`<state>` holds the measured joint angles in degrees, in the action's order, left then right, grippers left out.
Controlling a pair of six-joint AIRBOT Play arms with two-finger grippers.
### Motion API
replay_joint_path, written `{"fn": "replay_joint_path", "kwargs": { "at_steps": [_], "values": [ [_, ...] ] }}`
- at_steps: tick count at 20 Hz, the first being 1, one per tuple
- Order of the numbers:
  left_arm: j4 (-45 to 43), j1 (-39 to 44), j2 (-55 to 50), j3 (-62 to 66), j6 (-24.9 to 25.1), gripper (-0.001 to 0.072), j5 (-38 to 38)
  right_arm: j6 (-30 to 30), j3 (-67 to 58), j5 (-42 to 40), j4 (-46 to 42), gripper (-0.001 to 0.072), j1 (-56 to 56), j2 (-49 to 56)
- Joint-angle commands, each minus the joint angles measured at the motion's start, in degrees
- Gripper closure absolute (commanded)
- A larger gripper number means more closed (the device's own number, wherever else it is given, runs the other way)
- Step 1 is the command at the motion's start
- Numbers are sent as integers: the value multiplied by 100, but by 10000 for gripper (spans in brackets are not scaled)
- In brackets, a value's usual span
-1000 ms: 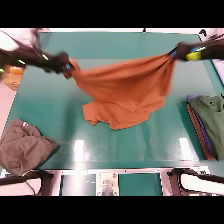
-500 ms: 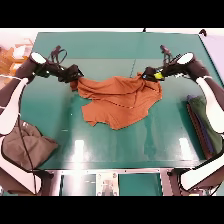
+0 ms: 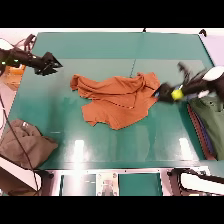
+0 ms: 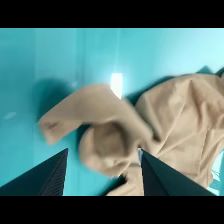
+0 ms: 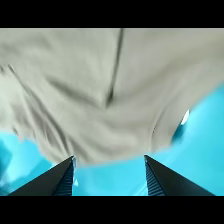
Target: Fold the shirts.
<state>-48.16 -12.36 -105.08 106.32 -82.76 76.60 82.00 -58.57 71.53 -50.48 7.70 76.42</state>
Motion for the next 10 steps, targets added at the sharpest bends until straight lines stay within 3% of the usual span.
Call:
{"fn": "replay_joint_path", "kwargs": {
  "at_steps": [1, 4, 8, 9, 10],
  "values": [
    [15, -232, 2, 103, -42, 187, 461, 221, 2284, -1176, 892, 211, -894, -579],
    [20, -232, 2, 103, -103, 187, 466, 181, 2809, -2291, 1823, 212, -2203, -313],
    [20, -232, 2, 103, -122, 187, 542, 184, 2365, -3497, 2608, 224, -3375, 341],
    [17, -232, 2, 103, -120, 187, 540, 181, 2153, -3536, 2605, 267, -3480, 564],
    [17, -234, 2, 103, -120, 187, 546, 175, 1956, -3541, 2603, 369, -3512, 761]
  ]
}}
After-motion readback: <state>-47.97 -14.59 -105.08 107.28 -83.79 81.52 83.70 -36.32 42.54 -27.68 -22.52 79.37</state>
